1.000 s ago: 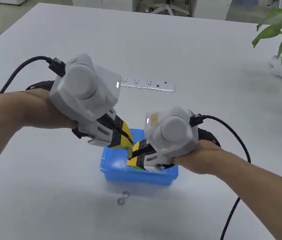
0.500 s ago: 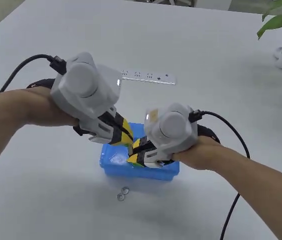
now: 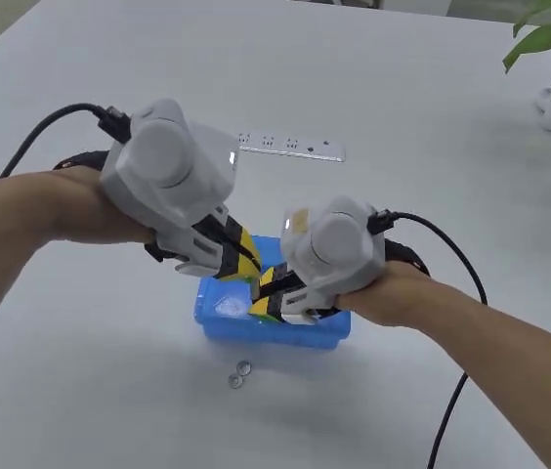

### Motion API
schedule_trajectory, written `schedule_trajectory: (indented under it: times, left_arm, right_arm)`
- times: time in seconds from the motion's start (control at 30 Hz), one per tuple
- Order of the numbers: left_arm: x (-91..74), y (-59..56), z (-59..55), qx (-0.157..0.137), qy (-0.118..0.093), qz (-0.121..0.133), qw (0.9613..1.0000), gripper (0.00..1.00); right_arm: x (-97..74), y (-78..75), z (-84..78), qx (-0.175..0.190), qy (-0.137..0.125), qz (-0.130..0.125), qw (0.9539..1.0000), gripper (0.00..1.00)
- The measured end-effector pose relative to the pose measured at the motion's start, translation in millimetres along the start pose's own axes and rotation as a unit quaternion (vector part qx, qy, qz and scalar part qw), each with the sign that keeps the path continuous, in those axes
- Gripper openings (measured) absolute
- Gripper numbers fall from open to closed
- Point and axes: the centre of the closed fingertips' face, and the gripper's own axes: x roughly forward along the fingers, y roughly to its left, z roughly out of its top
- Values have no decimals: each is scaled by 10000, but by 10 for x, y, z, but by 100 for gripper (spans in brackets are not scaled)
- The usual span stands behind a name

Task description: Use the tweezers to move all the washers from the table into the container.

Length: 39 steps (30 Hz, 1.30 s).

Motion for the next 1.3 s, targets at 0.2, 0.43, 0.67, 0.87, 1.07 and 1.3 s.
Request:
schedule_trajectory:
  times: [0.2,0.43,0.67,0.87,1.07,1.3]
  left_arm:
    - [-34,5,39,11,-52,35,10000,6]
    - [-97,-1,103,51,-78,114,9999,6]
    - [-221,-29,186,133,-71,187,9997,6]
    - [-328,-71,268,218,-57,224,9995,6]
    - [-389,-176,327,258,-71,264,9993,6]
    - [-443,-317,365,326,-47,225,9992,5]
  right_arm:
    - [-34,-7,34,-55,-54,-48,10000,11]
    - [-98,-16,90,-104,-93,-114,9998,11]
    - [-190,15,218,-178,-173,-211,9995,12]
    - [-278,46,321,-222,-247,-291,9990,12]
    - [-353,137,369,-286,-242,-359,9987,12]
    - [-420,270,398,-341,-251,-419,9982,12]
